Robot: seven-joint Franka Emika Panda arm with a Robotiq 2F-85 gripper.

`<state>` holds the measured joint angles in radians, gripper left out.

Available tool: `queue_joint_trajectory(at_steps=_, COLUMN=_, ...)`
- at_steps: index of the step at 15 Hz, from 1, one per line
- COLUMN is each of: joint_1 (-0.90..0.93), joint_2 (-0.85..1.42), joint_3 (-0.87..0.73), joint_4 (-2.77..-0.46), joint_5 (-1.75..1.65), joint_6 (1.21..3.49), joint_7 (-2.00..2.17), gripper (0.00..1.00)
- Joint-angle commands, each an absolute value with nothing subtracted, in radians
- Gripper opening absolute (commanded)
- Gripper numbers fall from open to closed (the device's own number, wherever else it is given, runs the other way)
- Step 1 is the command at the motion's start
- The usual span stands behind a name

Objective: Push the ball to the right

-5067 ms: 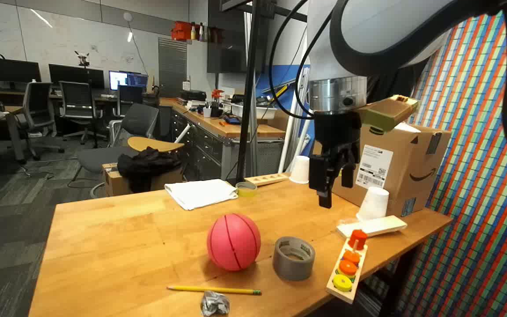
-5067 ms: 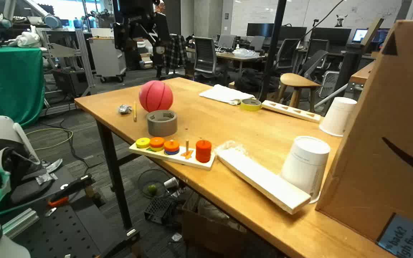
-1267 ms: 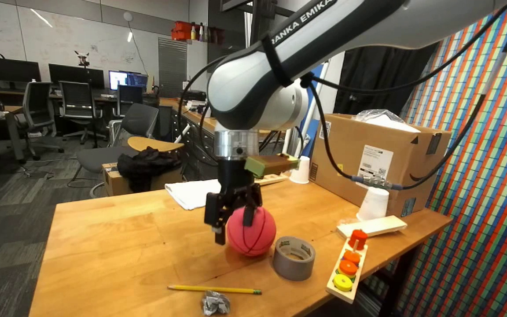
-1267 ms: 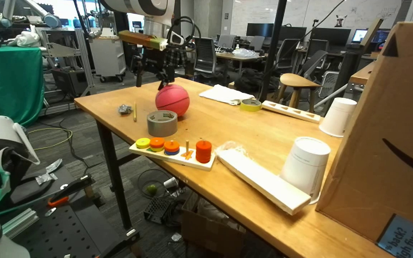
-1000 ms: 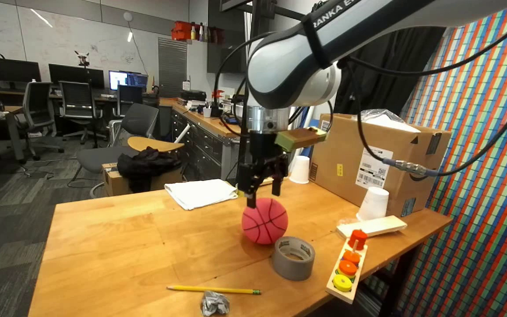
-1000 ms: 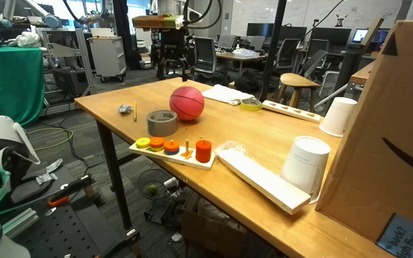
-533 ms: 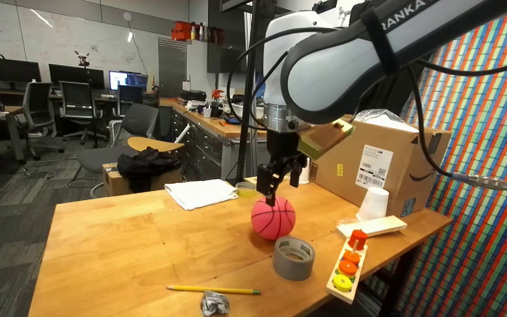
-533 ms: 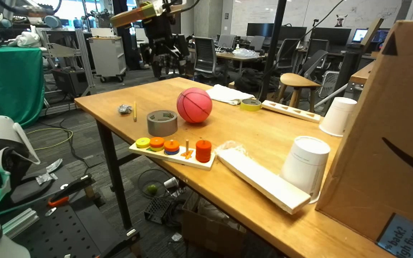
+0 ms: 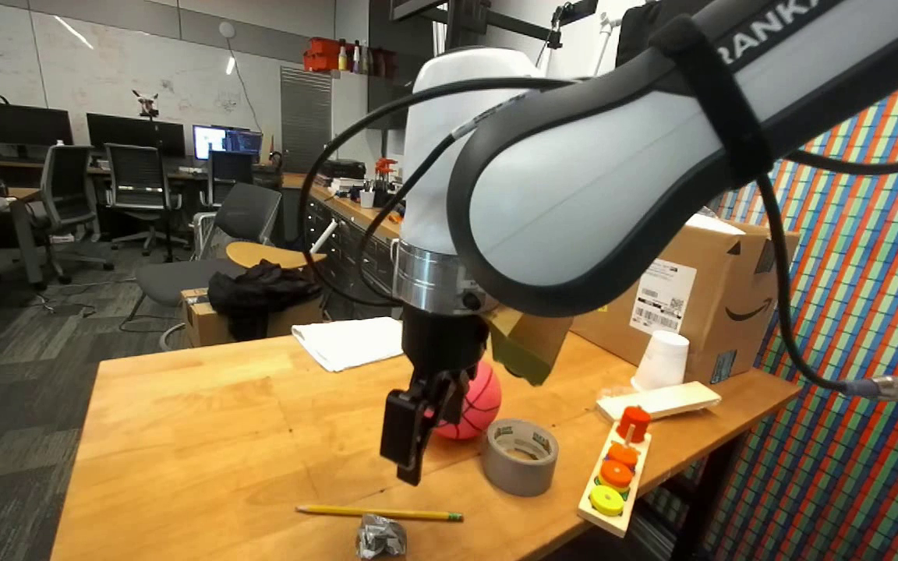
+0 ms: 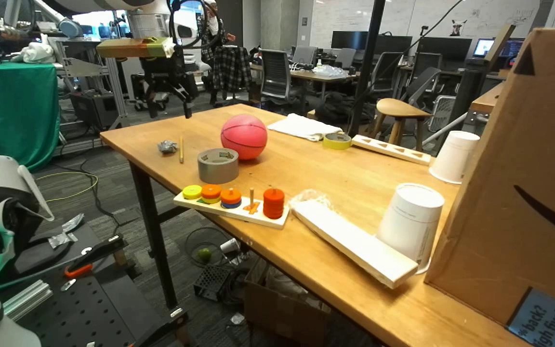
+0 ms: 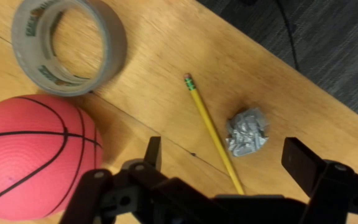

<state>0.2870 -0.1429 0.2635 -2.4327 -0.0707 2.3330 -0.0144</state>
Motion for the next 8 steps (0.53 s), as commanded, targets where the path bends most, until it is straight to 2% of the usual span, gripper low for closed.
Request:
queue_joint_trajectory(at_steps=1, joint_1=0.343, joint_2=-0.133, joint_3=0.28, joint_4=-2.438, joint_5=0.062, joint_6=2.422, joint_7=-0.185, gripper=1.0)
queue_joint_trajectory(at_steps=8, joint_1=0.41, joint_2=-0.104, joint_3=0.299, joint_4=-2.404, joint_5=0.258, joint_6=2.5, joint_7=-0.41, gripper=1.0)
